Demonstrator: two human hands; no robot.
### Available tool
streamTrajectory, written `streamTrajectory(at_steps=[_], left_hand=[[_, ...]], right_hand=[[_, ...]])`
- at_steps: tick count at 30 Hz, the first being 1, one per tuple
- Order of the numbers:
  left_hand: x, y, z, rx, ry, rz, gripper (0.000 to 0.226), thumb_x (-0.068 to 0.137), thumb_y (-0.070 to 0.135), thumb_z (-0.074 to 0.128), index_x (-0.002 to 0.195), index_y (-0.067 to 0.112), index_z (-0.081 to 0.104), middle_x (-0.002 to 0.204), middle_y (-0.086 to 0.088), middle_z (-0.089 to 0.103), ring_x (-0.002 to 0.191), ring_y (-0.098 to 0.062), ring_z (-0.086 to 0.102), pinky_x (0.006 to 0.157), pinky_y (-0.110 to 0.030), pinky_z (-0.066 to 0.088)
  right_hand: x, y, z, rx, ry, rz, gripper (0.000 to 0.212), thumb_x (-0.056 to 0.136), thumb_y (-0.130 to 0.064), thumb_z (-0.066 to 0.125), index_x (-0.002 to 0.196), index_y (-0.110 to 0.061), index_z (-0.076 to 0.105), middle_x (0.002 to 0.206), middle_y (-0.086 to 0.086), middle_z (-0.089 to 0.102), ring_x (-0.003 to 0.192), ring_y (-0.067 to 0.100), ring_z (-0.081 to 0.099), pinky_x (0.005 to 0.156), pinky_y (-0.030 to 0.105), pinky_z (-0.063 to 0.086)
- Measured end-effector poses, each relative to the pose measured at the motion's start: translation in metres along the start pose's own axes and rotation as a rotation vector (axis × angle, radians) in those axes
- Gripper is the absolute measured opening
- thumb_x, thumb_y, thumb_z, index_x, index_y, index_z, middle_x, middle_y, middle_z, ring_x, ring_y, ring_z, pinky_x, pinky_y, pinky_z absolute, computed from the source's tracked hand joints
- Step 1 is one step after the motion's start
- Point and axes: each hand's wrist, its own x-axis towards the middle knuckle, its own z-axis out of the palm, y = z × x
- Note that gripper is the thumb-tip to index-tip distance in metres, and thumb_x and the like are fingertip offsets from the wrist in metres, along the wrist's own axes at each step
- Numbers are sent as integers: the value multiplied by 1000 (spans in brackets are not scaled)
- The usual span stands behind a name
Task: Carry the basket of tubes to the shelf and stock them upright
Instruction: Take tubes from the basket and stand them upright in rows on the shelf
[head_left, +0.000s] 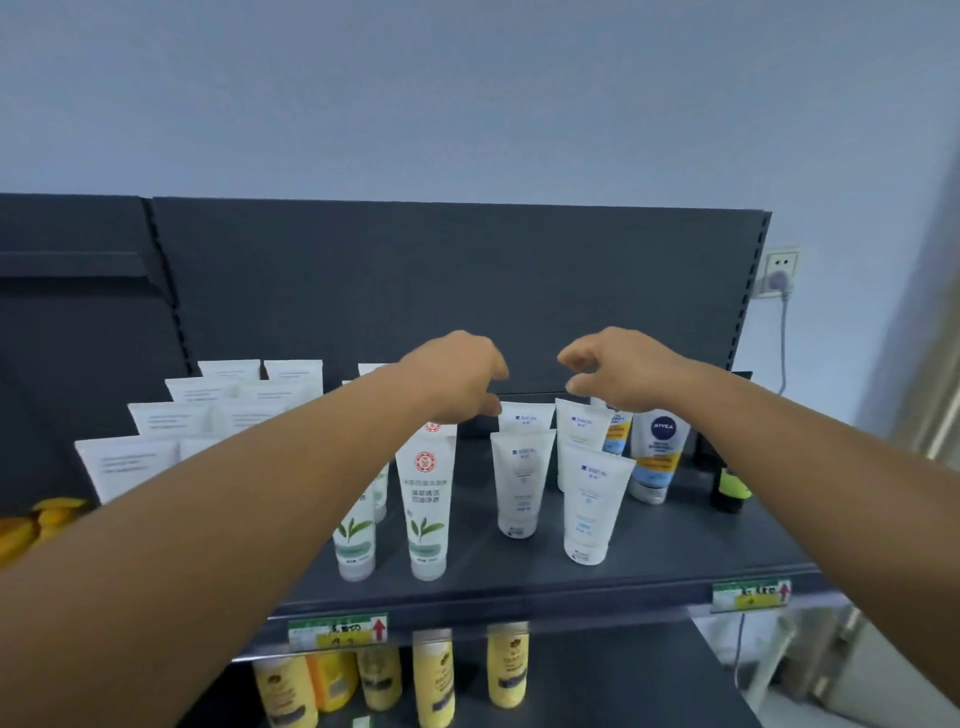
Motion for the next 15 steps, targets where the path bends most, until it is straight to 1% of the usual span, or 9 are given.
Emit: streamTrajectory(at_steps=[3,6,9,10,11,12,13,14,15], left_hand=[[23,10,4,8,-13,-16,45,91,29,61,135,19,53,135,-2,56,119,-25,56,98,-38,47],[52,15,13,27,-50,-41,40,91,26,62,130,18,58,130,-2,60,115,-25,58,97,-39,49],[82,16,25,27,-97,-94,39,90,23,64,128,17,59,129,-2,61,115,-25,58,97,-39,49],[91,15,29,25,-110,-111,39,89,23,65,127,17,60,129,-2,61,115,-25,58,97,-39,48],[100,14,34,25,-123,-127,38,88,22,65,126,18,61,128,-2,61,114,-25,58,97,-39,48],[107,14,39,30,-139,-144,38,88,21,66,125,18,61,127,-2,61,114,-25,58,97,-39,49],[114,14,44,42,-157,-158,38,87,20,66,125,18,61,127,-2,61,113,-25,59,96,-39,49],[119,14,49,56,-176,-171,37,87,19,66,124,18,62,125,-2,61,112,-26,59,96,-39,49],[123,14,53,67,-190,-180,35,87,18,66,122,18,63,122,-2,62,109,-26,60,94,-38,50]], right_hand=[[6,23,2,0,-25,1,34,93,-21,57,124,-7,59,123,6,62,112,26,58,96,37,47],[22,42,6,30,-76,-18,35,92,-17,58,127,-14,59,120,2,64,109,22,59,92,30,48],[49,60,15,-14,-124,-68,35,89,-17,60,124,-15,61,116,1,65,105,21,60,92,34,51],[59,65,20,-41,-132,-93,34,88,-16,61,122,-14,62,112,0,65,102,22,60,89,36,52],[69,69,24,-66,-147,-117,33,86,-16,61,118,-13,63,105,0,64,95,22,59,83,35,52],[77,73,29,-91,-159,-141,28,84,-16,61,111,-9,64,94,3,60,84,21,55,73,32,49],[85,74,33,-129,-174,-144,21,82,-14,61,100,-4,64,83,10,55,73,20,47,63,29,41],[90,75,37,-177,-184,-153,12,80,-13,61,84,-1,60,74,15,49,66,19,39,57,27,33],[95,76,41,-201,-193,-162,19,80,-13,62,68,-4,50,66,13,42,62,19,34,53,27,27]])
